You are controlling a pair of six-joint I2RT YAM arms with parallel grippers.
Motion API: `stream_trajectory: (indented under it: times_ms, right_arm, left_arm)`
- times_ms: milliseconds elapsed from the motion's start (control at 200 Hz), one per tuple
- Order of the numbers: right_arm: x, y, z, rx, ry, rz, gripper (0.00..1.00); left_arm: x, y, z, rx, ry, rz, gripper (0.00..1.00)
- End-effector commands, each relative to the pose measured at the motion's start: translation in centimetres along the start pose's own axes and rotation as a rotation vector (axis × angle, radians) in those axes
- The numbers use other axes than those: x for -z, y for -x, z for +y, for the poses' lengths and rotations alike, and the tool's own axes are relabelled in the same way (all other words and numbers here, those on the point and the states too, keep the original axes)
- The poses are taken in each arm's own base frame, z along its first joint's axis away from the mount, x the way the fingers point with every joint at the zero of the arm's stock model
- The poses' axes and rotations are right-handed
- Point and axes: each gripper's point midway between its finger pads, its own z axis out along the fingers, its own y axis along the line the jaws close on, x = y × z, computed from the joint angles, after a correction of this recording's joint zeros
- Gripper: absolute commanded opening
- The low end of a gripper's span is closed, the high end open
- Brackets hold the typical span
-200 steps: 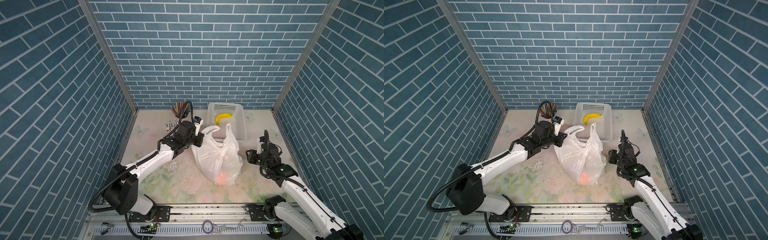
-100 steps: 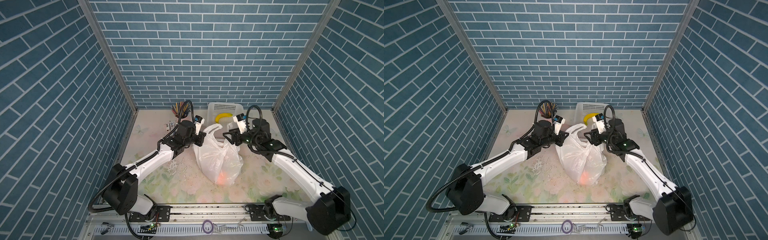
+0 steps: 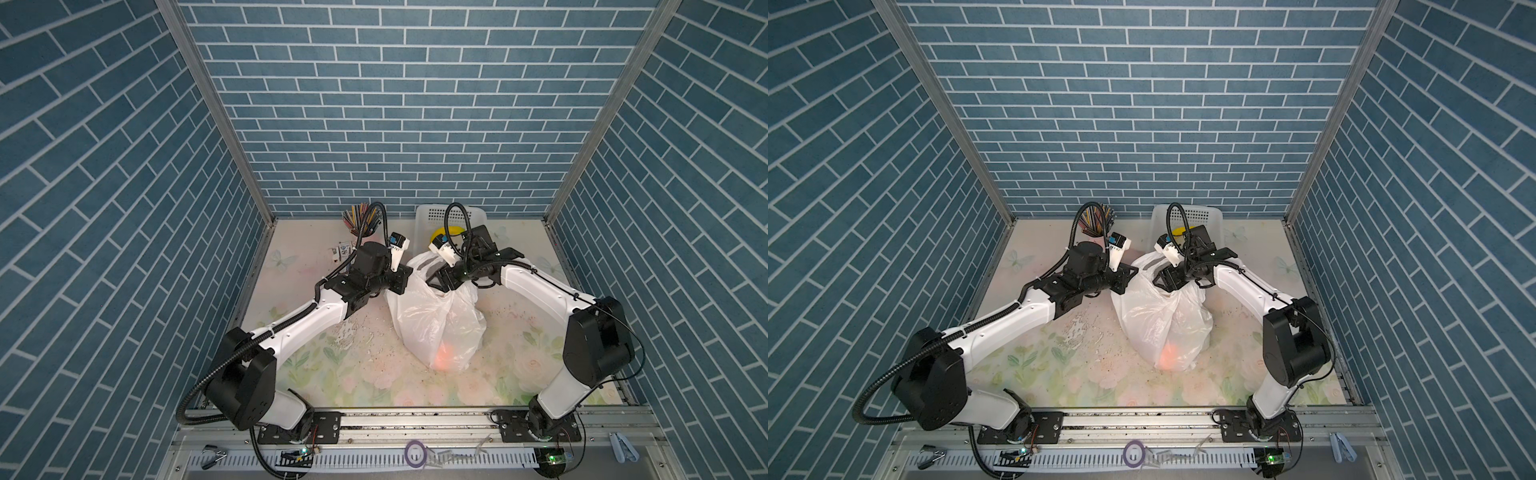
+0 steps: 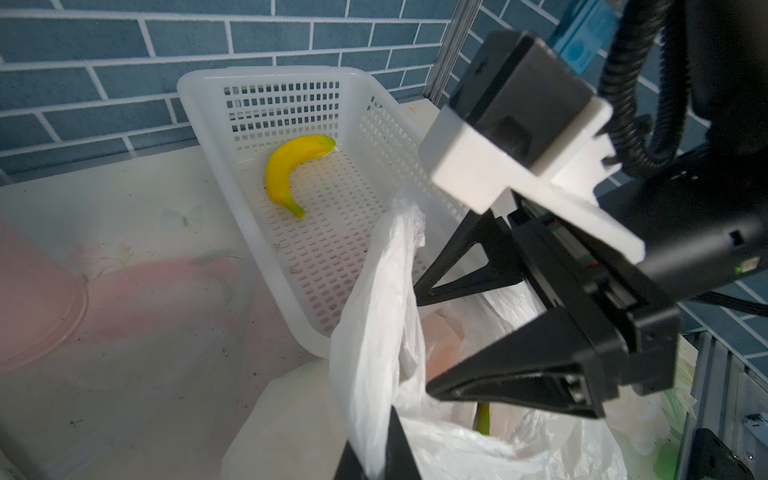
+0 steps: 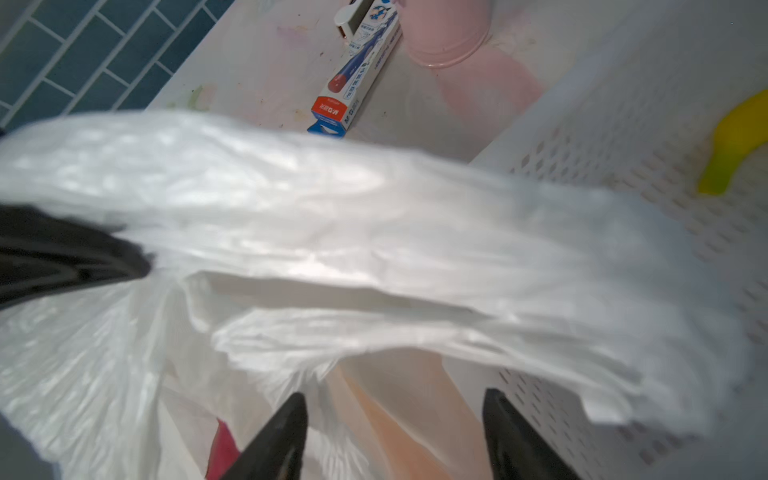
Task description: Untie the knot of the plastic bag and take out the fruit
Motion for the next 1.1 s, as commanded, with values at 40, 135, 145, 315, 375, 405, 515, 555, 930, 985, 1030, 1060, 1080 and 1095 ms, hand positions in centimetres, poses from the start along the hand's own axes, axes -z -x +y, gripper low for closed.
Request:
stream_trajectory:
  times_ms: [40, 135, 145, 315, 375, 405, 515, 555, 930, 985, 1030, 1060, 1080, 1095]
  right_arm:
    - [-0.3, -0.7, 2.3, 0.066, 0.134, 0.033, 0.82]
    - [-0.5, -1.0, 3.2, 0.074, 0.185, 0.040, 0.84]
    - [-0.5, -1.0, 3.3, 0.077, 0.193, 0.039, 0.84]
    - [-1.2, -1.9, 5.3, 0.115, 0.274, 0.057, 0.86]
    - [-2.0, -2.1, 5.1, 0.125, 0.245, 0.064, 0.85]
    - [-2.5, -2.0, 4.5, 0.121, 0.205, 0.065, 0.84]
    - [-3.0, -0.9, 2.4, 0.102, 0.072, 0.021, 0.71]
    - [-2.8, -0.5, 2.2, 0.101, 0.054, -0.010, 0.65]
    - [1.0, 0.5, 1.7, 0.017, -0.101, -0.228, 0.00]
    - [1.9, 0.2, 1.5, -0.018, -0.133, -0.249, 0.00]
    - [2.6, 0.0, 1.3, -0.049, -0.160, -0.262, 0.00]
    - [3.1, -0.2, 1.3, -0.069, -0.176, -0.270, 0.00]
    - [3.4, -0.4, 1.2, -0.084, -0.184, -0.273, 0.00]
    - [3.6, -0.5, 1.2, -0.096, -0.192, -0.273, 0.00]
  left_arm:
    - [0.0, 0.8, -0.4, -0.012, -0.021, -0.022, 0.09]
    - [0.0, 0.9, -0.4, -0.013, -0.021, -0.024, 0.09]
    - [0.1, 0.9, -0.4, -0.014, -0.020, -0.025, 0.09]
    - [0.3, 1.2, -0.5, -0.010, -0.019, -0.036, 0.09]
    - [0.4, 1.4, -0.6, -0.004, -0.027, -0.045, 0.09]
    - [0.4, 1.2, -0.7, -0.003, -0.031, -0.043, 0.09]
    - [0.5, 1.4, -0.7, -0.002, -0.031, -0.048, 0.09]
    - [0.5, 1.3, -0.7, -0.003, -0.027, -0.046, 0.09]
    - [1.8, 1.2, -0.1, -0.009, 0.016, -0.072, 0.20]
    - [2.0, 1.2, -0.1, -0.011, 0.016, -0.076, 0.23]
    - [2.0, 1.1, -0.2, -0.012, 0.014, -0.078, 0.25]
    - [2.1, 1.0, -0.1, -0.013, 0.014, -0.078, 0.26]
    - [2.1, 1.0, -0.2, -0.013, 0.012, -0.078, 0.27]
    - [2.1, 1.1, -0.2, -0.015, 0.012, -0.082, 0.28]
